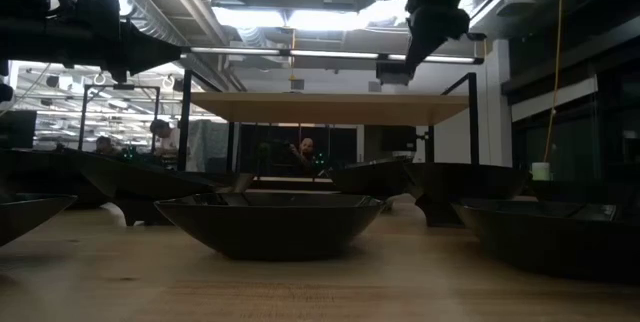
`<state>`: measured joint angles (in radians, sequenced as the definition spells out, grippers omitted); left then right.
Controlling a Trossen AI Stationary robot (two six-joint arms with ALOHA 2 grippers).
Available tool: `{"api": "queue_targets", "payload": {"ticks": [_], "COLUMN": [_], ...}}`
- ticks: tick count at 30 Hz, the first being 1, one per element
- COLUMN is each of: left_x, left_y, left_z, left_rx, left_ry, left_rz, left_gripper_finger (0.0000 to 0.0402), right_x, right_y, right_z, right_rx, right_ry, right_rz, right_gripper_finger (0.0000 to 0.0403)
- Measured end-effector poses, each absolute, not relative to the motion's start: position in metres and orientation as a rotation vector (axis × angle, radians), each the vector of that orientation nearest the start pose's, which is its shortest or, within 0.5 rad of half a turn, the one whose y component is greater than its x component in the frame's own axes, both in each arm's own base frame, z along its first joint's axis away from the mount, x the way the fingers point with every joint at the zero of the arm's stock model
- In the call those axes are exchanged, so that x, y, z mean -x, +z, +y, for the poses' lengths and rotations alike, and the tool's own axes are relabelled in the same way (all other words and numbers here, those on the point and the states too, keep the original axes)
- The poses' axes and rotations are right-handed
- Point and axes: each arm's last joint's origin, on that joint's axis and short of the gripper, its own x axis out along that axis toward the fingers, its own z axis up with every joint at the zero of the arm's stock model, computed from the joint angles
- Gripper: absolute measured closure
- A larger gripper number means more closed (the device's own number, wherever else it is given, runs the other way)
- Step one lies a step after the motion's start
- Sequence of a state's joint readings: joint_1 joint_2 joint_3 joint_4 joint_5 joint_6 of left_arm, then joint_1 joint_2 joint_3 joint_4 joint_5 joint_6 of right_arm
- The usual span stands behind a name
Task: Pick & Place Mini shaped plates
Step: Put the square plate on the shelf
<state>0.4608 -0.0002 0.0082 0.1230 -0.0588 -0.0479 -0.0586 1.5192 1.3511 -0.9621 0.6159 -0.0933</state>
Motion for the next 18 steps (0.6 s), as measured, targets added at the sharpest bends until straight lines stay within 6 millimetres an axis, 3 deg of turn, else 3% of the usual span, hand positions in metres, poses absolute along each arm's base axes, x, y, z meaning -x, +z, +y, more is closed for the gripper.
{"api": "queue_targets", "payload": {"ticks": [9, 18], "left_x": [-0.086, -0.086], "left_y": [0.178, 0.178], "left_z": [0.044, 0.044], "left_rx": [0.021, 0.021], "left_ry": [0.516, 0.516], "left_rz": [-0.143, -0.143], "left_gripper_finger": [0.0315, 0.0315], "right_x": [-0.292, -0.291], "right_y": [0.281, 0.277], "right_z": [-0.037, -0.037], "right_rx": [0.294, 0.287], "right_ry": [-0.624, -0.617], "right_rz": [1.173, 1.179], "right_gripper_finger": [0.0393, 0.0389]}}
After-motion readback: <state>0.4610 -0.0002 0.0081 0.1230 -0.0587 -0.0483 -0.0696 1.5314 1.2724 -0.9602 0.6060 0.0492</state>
